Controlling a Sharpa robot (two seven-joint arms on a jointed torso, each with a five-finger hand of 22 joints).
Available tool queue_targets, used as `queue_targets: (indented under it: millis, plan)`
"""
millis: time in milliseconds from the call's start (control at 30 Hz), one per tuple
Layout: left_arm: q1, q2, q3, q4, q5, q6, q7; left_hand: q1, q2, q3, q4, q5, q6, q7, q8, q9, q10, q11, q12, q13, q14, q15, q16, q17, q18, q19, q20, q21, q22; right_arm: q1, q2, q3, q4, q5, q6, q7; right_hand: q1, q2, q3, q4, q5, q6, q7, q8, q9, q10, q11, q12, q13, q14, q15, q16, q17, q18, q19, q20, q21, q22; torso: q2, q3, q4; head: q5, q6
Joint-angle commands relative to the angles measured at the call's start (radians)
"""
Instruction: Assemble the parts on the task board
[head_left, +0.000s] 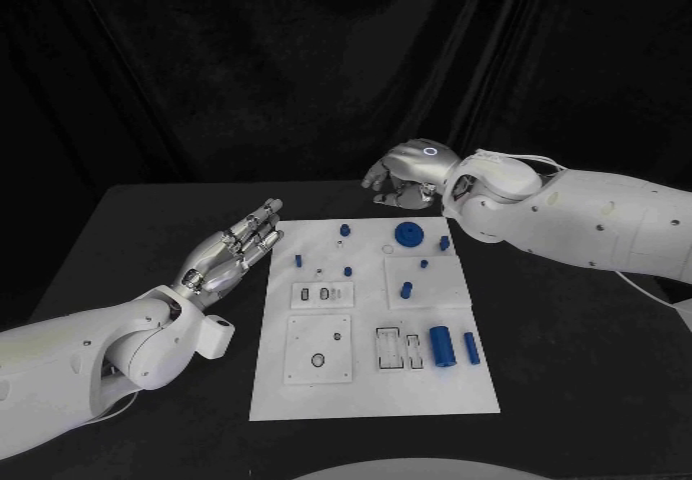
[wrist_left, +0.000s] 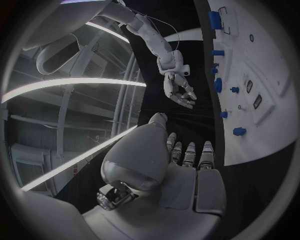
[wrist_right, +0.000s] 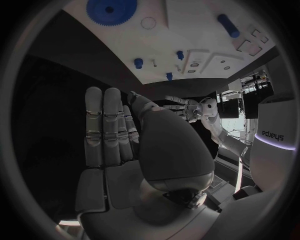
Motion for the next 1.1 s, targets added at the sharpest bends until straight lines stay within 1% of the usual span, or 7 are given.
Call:
queue_targets:
  millis: [33,100,200,267,433,667,1100]
  plan:
    - [0.002,0.001,0.001,0.002,-0.004,0.012,0.094,0.012,-0.001,0.006,0.000,0.004,0.002,0.005,0.002,0.001,0.002,0.009,-0.007,-0.001,0.001,0.008,-0.004,-0.001,0.012,0.001,0.006,-0.003,-0.001,0.007,-0.049,-0.001,0.058,0.015,-0.018,-0.013,-0.011,-0.011,0.009,0.006,-0.012,0.013,0.001,-0.011,-0.005,0.069,-0.016,0.045,0.018,0.005,-0.003,0.004,-0.002,0.010,0.005,0.001,-0.001,0.006,-0.003,-0.0016,-0.0078,0.009,-0.002]
    - [0.001,0.002,0.001,0.001,-0.004,0.013,0.094,0.012,-0.001,0.006,0.000,0.004,0.002,0.005,0.002,0.001,0.002,0.009,-0.007,-0.001,0.001,0.008,-0.004,-0.001,0.012,0.001,0.006,-0.003,-0.001,0.009,-0.079,-0.001,0.082,0.015,0.011,-0.030,-0.012,-0.018,0.001,0.005,-0.025,0.019,-0.008,-0.016,-0.007,0.129,-0.035,0.107,0.052,0.004,-0.014,0.003,-0.004,0.013,0.001,-0.005,-0.008,0.003,-0.003,-0.0032,-0.0095,0.012,-0.003]
    - [0.001,0.002,0.001,0.001,-0.004,0.016,0.094,0.012,-0.001,0.007,-0.001,0.004,0.002,0.005,0.003,0.001,0.002,0.009,-0.007,-0.001,0.001,0.008,-0.004,-0.001,0.012,0.001,0.006,-0.003,-0.001,0.004,-0.110,-0.001,0.101,0.015,0.054,-0.059,-0.032,-0.030,-0.037,0.020,-0.049,0.025,-0.031,-0.049,-0.012,0.023,-0.076,0.474,0.340,-0.005,-0.029,-0.012,-0.014,0.025,-0.019,-0.030,-0.066,-0.021,-0.005,-0.0055,-0.0131,0.017,-0.002]
    - [0.001,0.003,0.001,0.000,-0.004,0.018,0.094,0.012,-0.001,0.007,-0.001,0.004,0.002,0.005,0.003,0.001,0.002,0.009,-0.007,-0.001,0.001,0.008,-0.004,-0.001,0.012,0.001,0.006,-0.003,-0.001,-0.005,-0.125,-0.001,0.105,0.015,0.078,-0.079,-0.093,-0.018,-0.078,0.061,-0.079,-0.005,-0.041,-0.063,-0.011,0.140,-0.069,0.982,0.908,0.093,-0.029,0.285,0.339,-0.002,0.054,-0.034,0.034,0.095,-0.006,-0.0079,-0.0126,0.017,-0.002]
    - [0.001,0.003,0.001,-0.002,-0.004,0.020,0.093,0.013,-0.001,0.011,-0.004,0.004,-0.001,0.006,0.002,0.001,0.002,0.011,-0.007,-0.001,0.001,0.012,-0.004,-0.001,0.012,0.001,0.009,-0.003,-0.001,-0.026,-0.140,-0.001,0.096,0.016,0.115,-0.114,-0.177,-0.012,-0.135,0.108,-0.079,-0.007,-0.040,-0.057,0.006,0.525,-0.071,1.332,1.485,0.280,-0.040,0.765,0.964,-0.074,0.229,-0.035,0.367,0.430,-0.007,-0.0087,-0.0167,0.023,-0.003]
    - [0.001,0.005,0.001,-0.005,-0.004,0.023,0.092,0.013,-0.001,0.011,-0.004,0.004,-0.001,0.006,0.002,0.001,0.002,0.011,-0.007,-0.001,0.001,0.013,-0.004,-0.001,0.012,0.001,0.009,-0.003,-0.001,-0.055,-0.137,-0.001,0.070,0.015,0.161,-0.153,-0.202,-0.002,-0.158,0.118,-0.054,0.002,-0.038,-0.056,0.035,0.525,-0.072,1.332,1.485,0.280,-0.043,0.765,0.964,-0.105,0.313,-0.036,0.524,0.590,-0.007,-0.0070,-0.0140,0.026,-0.004]
    - [0.000,0.007,0.001,-0.007,-0.004,0.030,0.090,0.013,-0.001,0.013,-0.006,0.004,-0.002,0.007,0.002,0.001,0.002,0.011,-0.007,-0.001,0.001,0.015,-0.004,-0.001,0.012,0.001,0.011,-0.003,-0.001,-0.079,-0.109,-0.001,0.027,0.015,0.187,-0.169,-0.170,0.015,-0.144,0.079,-0.014,-0.081,-0.042,-0.066,0.025,0.525,-0.076,1.332,1.485,0.280,-0.047,0.765,0.964,-0.100,0.304,-0.039,0.515,0.588,-0.007,-0.0090,-0.0110,0.023,-0.005]
